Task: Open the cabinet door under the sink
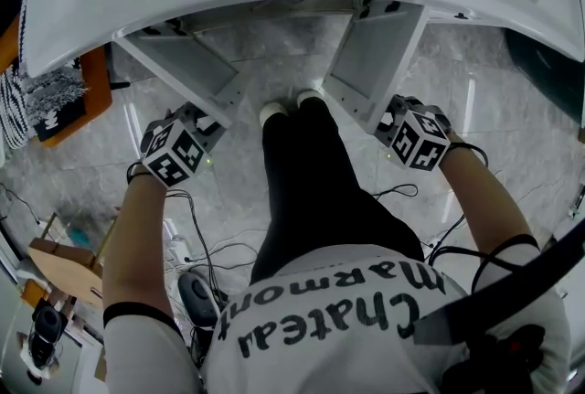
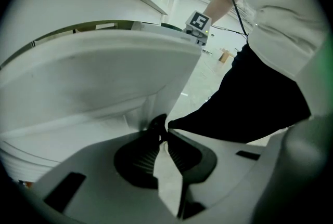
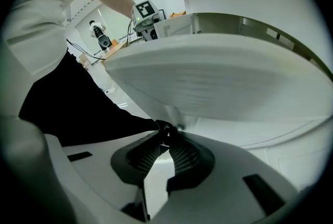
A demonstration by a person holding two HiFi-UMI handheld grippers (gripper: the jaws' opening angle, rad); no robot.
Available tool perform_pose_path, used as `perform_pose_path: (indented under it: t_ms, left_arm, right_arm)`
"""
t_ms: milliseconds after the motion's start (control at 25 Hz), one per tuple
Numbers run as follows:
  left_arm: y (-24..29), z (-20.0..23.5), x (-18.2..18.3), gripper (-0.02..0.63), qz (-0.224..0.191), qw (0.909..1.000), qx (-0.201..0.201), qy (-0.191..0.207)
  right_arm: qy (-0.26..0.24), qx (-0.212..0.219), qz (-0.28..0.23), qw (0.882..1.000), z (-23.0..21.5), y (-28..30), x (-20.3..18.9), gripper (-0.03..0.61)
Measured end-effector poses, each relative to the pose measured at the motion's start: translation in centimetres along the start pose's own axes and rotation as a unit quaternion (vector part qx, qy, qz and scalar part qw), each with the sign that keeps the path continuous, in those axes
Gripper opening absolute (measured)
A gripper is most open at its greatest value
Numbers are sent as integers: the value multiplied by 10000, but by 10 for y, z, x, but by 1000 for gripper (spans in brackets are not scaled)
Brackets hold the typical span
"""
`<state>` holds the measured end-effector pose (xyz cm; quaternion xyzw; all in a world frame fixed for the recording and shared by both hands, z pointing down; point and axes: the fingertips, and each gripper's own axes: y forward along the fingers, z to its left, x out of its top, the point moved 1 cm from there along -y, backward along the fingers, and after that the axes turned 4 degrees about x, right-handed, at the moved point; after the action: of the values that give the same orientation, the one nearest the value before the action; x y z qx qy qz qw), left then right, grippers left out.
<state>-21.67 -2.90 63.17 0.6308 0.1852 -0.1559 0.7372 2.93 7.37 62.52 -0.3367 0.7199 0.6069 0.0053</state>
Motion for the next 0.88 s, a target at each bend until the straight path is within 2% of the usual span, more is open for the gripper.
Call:
perform_pose_path:
  t_ms: [880]
  left_arm:
    - [-12, -11, -36, 32, 513, 9986, -150, -32]
  right_arm:
    - [20, 47, 615, 9981, 2, -12, -47, 51]
